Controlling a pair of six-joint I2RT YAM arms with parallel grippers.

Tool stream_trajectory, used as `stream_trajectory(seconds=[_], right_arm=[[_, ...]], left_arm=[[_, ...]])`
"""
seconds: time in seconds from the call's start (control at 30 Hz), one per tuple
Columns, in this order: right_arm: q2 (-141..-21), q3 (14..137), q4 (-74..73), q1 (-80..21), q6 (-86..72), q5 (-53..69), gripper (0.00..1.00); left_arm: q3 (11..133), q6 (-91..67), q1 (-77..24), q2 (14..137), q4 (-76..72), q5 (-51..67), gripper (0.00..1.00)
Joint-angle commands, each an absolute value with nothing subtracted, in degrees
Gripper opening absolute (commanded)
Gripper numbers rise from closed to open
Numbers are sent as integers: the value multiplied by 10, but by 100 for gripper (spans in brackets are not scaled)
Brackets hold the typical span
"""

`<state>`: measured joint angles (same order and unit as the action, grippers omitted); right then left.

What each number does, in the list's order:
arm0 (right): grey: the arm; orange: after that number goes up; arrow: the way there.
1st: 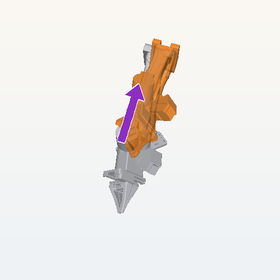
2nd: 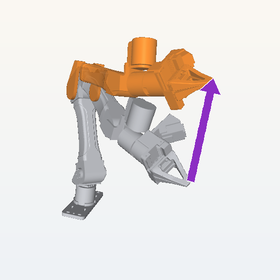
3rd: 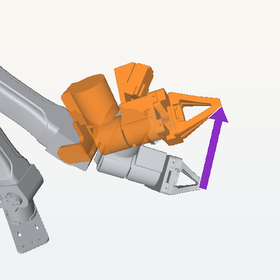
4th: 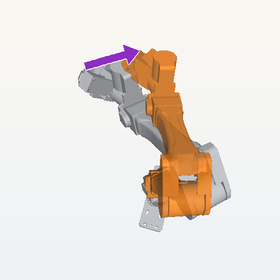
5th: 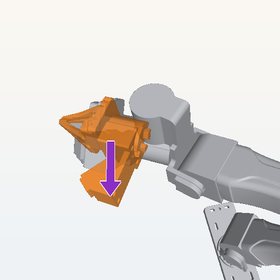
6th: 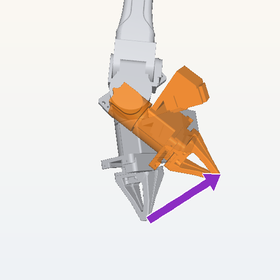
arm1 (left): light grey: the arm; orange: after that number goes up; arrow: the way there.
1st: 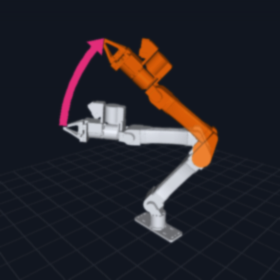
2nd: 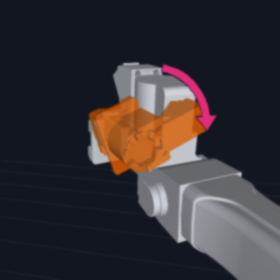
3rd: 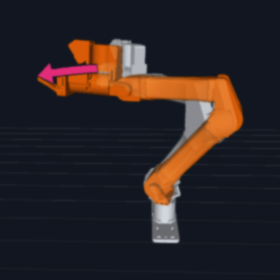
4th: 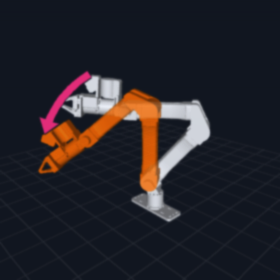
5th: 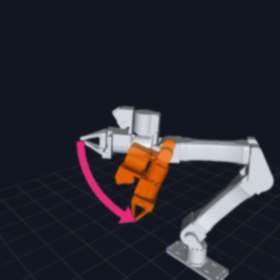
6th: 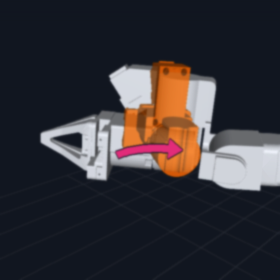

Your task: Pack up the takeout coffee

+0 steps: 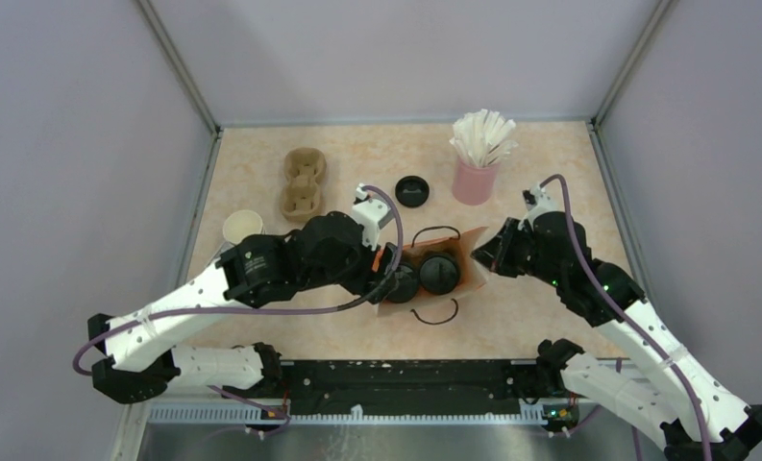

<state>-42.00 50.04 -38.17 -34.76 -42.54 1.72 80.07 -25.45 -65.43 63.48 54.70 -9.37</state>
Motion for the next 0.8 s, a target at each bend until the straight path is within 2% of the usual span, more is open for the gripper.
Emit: stream_trajectory(seconds=[0.0, 0.13, 0.2, 0.27, 0.33, 0.37, 0.4, 0.53, 0.67, 0.77], right_arm=[[-411, 525, -373, -352, -442, 2, 0], [-411, 524, -372, -352, -447, 2, 0], [-411, 523, -372, -352, -450, 2, 0], [-408, 519, -372, -352, -453, 2, 0], [-403, 511, -366, -352, -459, 2, 0], [-401, 506, -363, -352, -462, 2, 0], [-399, 502, -361, -352, -463, 2, 0], [-396, 499, -358, -352, -459, 2, 0], [-394, 510, -362, -352, -439, 6, 19], [-394, 522, -376, -352, -415, 20, 36]], left_arm=[[779, -271, -654, 621, 530, -93, 72], [760, -254, -653, 620, 521, -100, 59], [751, -257, -653, 617, 515, -94, 56], [745, -267, -653, 617, 520, -92, 57], [739, -267, -653, 614, 520, -93, 65], [736, -265, -653, 611, 517, -95, 66], [732, -262, -653, 608, 514, -97, 61], [726, -244, -651, 598, 492, -105, 26], [737, -210, -650, 614, 483, -93, 2], [731, -193, -651, 624, 470, -76, 0]])
